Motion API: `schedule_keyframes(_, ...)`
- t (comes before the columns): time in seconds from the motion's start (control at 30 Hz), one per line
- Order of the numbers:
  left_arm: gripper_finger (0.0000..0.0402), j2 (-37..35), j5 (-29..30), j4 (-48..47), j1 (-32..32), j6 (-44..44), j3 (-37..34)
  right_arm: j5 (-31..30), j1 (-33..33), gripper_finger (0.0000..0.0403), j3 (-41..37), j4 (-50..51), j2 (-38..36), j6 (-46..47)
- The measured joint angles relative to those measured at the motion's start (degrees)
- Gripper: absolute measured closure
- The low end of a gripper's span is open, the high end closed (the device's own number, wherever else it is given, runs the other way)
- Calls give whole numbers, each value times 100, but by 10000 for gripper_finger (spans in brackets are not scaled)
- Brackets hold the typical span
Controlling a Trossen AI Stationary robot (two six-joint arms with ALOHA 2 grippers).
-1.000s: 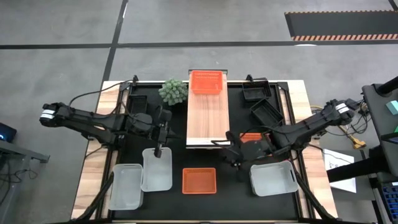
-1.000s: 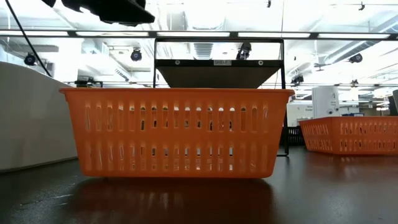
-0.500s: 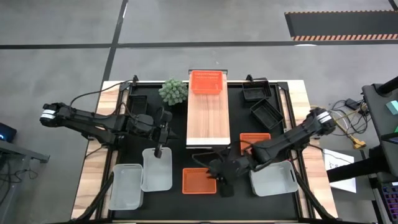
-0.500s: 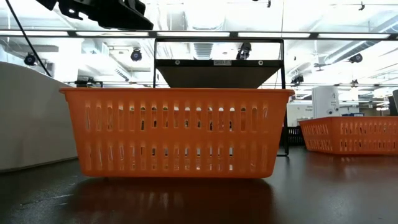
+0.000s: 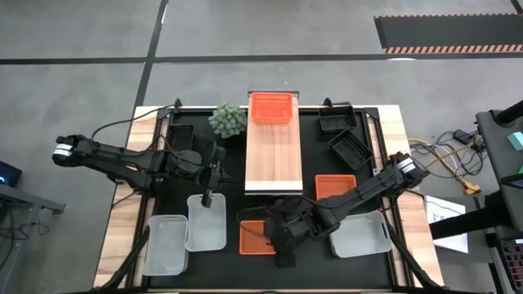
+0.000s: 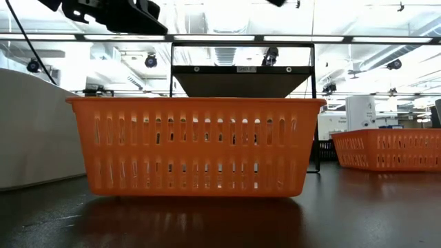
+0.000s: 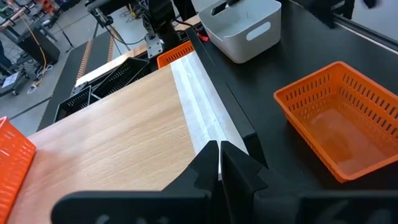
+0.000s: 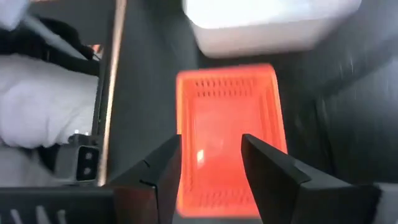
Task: Stack baskets on shelf by color
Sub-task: Put the right gray bin on the shelf
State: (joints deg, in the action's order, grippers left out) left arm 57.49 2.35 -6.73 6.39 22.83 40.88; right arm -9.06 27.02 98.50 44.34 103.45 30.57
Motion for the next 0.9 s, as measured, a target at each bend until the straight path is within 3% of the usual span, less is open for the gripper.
schedule_keyframes(0.2, 400, -73, -26, 1, 31, 2, 5, 431, 147, 243, 181, 2689, 23, 2699)
schedule_keyframes(0.33, 400, -227, -28, 6, 31, 164, 4, 929, 726, 243, 181, 3809, 8, 2792)
schedule_keyframes(0.43, 400, -330, -29, 6, 31, 202, 2, 1560, 1241, 243, 187, 4074, 7, 2855)
schedule_keyframes(0.6, 400, -511, -33, 20, 31, 408, 6, 1808, 2133, 247, 194, 4037, -9, 2850)
schedule_keyframes(0.73, 400, -591, -34, 18, 31, 499, 4, 1553, 2737, 263, 166, 4055, 61, 2923)
schedule_keyframes(0.9, 400, -638, -35, 23, 28, 505, 4, 1363, 3003, 283, -13, 4260, 66, 3320)
